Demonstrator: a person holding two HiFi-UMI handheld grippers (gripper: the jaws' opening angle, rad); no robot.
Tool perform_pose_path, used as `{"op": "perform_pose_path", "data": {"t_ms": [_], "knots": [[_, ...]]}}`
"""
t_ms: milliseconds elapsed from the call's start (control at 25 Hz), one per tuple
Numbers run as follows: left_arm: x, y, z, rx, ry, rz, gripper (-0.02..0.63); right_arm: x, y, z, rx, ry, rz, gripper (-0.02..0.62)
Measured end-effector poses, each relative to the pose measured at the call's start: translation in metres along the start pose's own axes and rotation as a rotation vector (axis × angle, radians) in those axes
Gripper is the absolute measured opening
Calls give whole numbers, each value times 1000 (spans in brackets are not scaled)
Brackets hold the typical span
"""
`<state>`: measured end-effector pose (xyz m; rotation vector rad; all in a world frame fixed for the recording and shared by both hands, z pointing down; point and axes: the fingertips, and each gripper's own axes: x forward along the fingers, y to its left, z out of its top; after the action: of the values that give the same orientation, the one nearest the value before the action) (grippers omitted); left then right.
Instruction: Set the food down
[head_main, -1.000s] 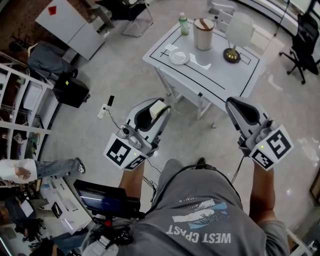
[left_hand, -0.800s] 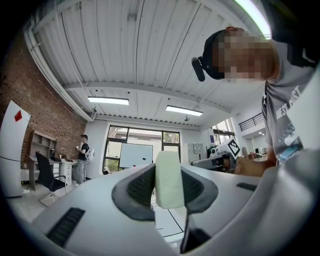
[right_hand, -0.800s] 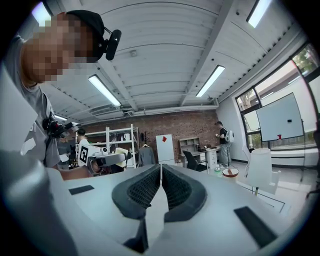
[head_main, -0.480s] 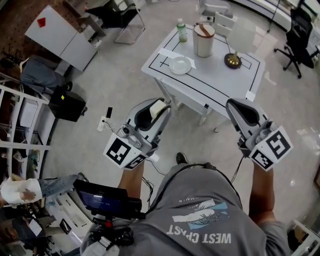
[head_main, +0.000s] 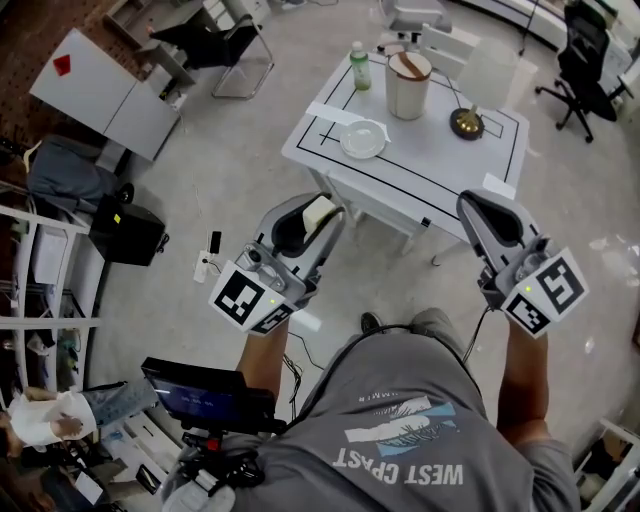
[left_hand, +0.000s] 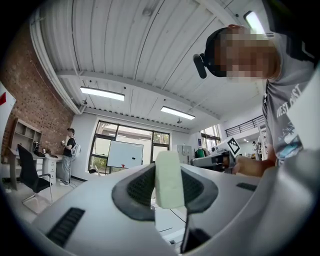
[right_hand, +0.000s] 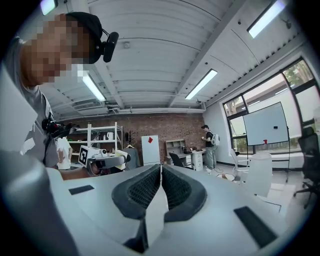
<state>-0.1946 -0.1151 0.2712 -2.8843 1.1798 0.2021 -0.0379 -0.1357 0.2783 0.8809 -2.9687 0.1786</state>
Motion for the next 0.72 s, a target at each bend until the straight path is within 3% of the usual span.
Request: {"op": "perform_pose_path", "data": {"t_ms": [400,720], "knots": [[34,29,-20,-15,-6,67,109,29,-45,-11,-1,54,60,8],[92,58,-3,-14,-39,135,109,47,-109,17,-9,87,122,8]]}}
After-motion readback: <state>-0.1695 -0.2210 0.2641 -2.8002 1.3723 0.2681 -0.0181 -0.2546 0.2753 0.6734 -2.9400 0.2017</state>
